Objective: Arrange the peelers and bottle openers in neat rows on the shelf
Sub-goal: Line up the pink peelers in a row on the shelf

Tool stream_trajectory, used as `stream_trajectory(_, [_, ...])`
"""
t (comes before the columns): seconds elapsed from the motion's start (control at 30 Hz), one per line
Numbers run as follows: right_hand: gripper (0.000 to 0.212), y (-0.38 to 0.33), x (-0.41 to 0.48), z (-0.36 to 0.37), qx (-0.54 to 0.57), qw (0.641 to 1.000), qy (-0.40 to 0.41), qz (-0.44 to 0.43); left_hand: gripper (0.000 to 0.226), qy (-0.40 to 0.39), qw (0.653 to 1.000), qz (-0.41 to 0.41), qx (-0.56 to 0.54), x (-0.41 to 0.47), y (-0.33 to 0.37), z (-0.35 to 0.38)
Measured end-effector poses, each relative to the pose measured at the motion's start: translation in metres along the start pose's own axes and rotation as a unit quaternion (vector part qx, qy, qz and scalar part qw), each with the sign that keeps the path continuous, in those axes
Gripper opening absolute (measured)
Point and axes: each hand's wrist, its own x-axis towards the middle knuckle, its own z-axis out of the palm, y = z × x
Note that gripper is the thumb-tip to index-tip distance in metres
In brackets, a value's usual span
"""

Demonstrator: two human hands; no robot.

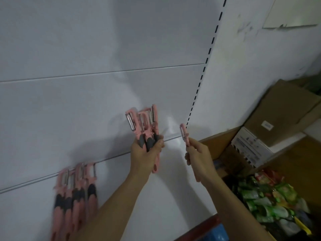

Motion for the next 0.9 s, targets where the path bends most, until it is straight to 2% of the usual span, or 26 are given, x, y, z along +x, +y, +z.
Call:
stream_trajectory(0.1, [0.045,0.017,0.018,-0.014,-0.061,0.998,-0.012,-0.02,0.019,-0.008,0.999,0.034,0.04,0.015,-0.009,0.021])
stream_trajectory(0.23, [0.055,0.035,0.028,-0.025,-0.015,0.999,0.027,0.006,0.019,-0.046,0.995,0.056,0.07,0.031,-0.019,0.036])
stream_trajectory(0.33, [0.035,0.046,0.033,-0.028,-0.024,0.997,0.069,0.004,0.022,-0.054,0.993,0.061,0.088,0.035,-0.028,0.046])
stream_trajectory(0.43, [0.021,0.053,0.034,-0.026,-0.03,0.996,0.083,0.021,0.03,-0.066,0.992,0.03,0.099,0.034,-0.04,0.049])
stream_trajectory(0.53, [0.021,0.048,0.035,-0.028,-0.03,0.997,0.066,0.017,0.027,-0.055,0.993,0.022,0.098,0.038,-0.045,0.046])
stream_trajectory(0.63, [0.031,0.041,0.035,-0.029,-0.027,0.998,0.047,0.02,0.025,-0.051,0.993,0.03,0.103,0.037,-0.047,0.046])
stream_trajectory(0.73, [0.038,0.036,0.034,-0.031,-0.078,0.993,0.078,-0.036,0.022,-0.046,0.993,0.023,0.104,0.037,-0.052,0.044])
stream_trajectory(0.8, [0.035,0.037,0.034,-0.031,-0.152,0.98,0.093,-0.085,0.019,-0.036,0.993,0.012,0.108,0.039,-0.054,0.043])
stream_trajectory(0.9, [0.027,0.045,0.028,-0.029,-0.252,0.959,0.066,-0.108,0.014,-0.015,0.995,0.009,0.098,0.039,-0.052,0.043])
